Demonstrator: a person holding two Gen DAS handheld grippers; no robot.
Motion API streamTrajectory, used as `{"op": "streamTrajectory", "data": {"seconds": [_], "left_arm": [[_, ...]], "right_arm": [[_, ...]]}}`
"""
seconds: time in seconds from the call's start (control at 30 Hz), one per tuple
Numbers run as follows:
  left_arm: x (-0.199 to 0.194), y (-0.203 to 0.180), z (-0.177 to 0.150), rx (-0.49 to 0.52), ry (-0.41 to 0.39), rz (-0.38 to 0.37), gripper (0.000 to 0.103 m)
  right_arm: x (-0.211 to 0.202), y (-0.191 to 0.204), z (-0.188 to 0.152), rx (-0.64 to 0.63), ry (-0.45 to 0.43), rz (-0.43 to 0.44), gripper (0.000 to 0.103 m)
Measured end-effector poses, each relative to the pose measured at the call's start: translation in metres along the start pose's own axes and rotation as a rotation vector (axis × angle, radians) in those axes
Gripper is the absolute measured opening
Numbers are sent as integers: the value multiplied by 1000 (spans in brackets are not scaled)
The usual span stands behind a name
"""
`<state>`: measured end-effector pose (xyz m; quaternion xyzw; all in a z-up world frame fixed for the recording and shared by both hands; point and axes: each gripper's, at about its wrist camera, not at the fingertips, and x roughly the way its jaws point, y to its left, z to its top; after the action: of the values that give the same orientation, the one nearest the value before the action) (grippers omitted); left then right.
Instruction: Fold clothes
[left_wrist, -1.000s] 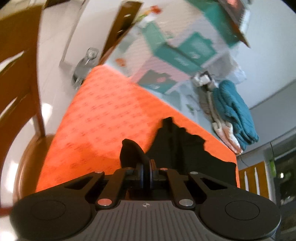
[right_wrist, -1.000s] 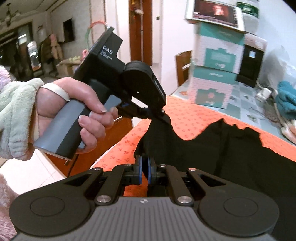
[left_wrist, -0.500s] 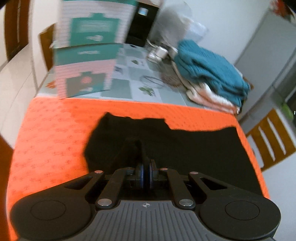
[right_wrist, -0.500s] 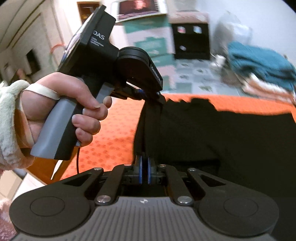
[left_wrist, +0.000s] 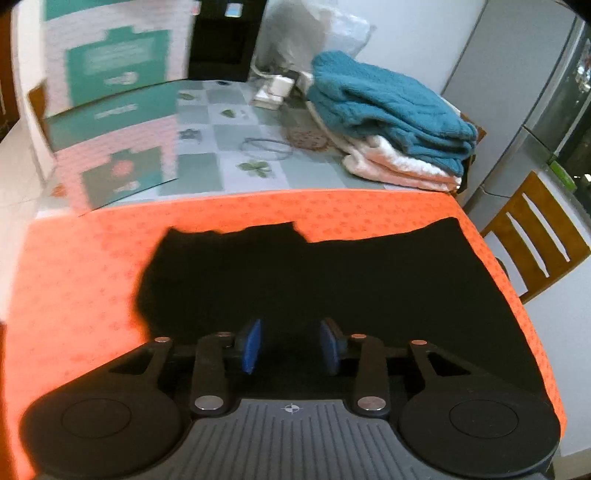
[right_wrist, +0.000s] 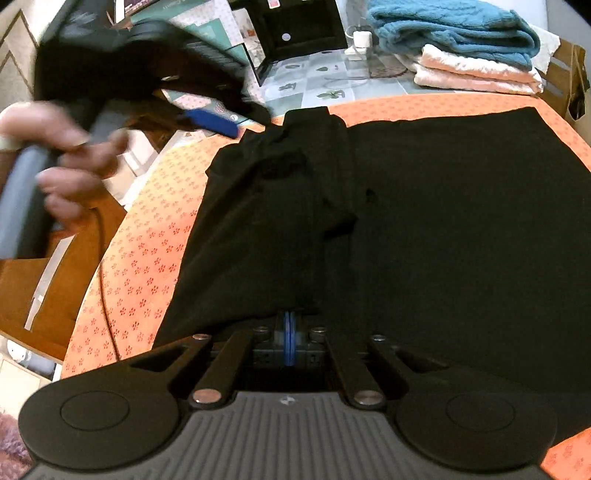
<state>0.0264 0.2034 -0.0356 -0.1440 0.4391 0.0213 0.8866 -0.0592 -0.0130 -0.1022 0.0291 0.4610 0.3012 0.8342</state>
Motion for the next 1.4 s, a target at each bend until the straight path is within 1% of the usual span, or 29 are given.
{"op": "streamTrajectory", "data": {"seconds": [0.13, 0.23, 0.33, 0.43, 0.5, 0.57, 0.7, 0.77, 0.9, 1.03, 1.1, 1.2, 1.4], "left_arm": [[-30, 27, -18, -15, 25, 39, 41], [-51, 46, -42, -31, 42, 71, 43], [-69, 60, -68, -49, 59, 105, 45], [-81, 70, -91, -94, 75, 120, 46], [-86, 75, -104, -120, 82, 132, 46], [-91, 79, -113, -135, 85, 149, 46], [-101, 79, -122, -169, 72, 165, 47], [-105, 77, -123, -187, 64, 166, 48], [-107, 64, -121, -219, 43, 155, 49], [-102, 42, -118, -236, 23, 149, 50], [-97, 28, -117, -242, 17, 153, 50], [-88, 6, -114, -244, 12, 143, 52], [-64, -43, -107, -224, 13, 113, 54]], "right_arm": [[2, 0, 14, -34, -18, -1, 5], [6, 0, 28, -55, -25, 8, 5], [18, 5, 36, -111, -18, 4, 7], [32, 12, 38, -178, 9, -14, 9], [43, 13, 36, -209, 46, -27, 13], [53, 12, 33, -232, 79, -36, 14], [41, 6, 40, -201, 76, -9, 14], [29, -2, 44, -174, 58, 3, 14], [-5, -28, 52, -111, 8, -21, 16], [-40, -66, 50, -62, -26, -80, 19], [-55, -86, 46, -43, -29, -112, 24], [-76, -121, 36, -21, -26, -166, 25], [-105, -193, 11, 65, -13, -263, 25]]}}
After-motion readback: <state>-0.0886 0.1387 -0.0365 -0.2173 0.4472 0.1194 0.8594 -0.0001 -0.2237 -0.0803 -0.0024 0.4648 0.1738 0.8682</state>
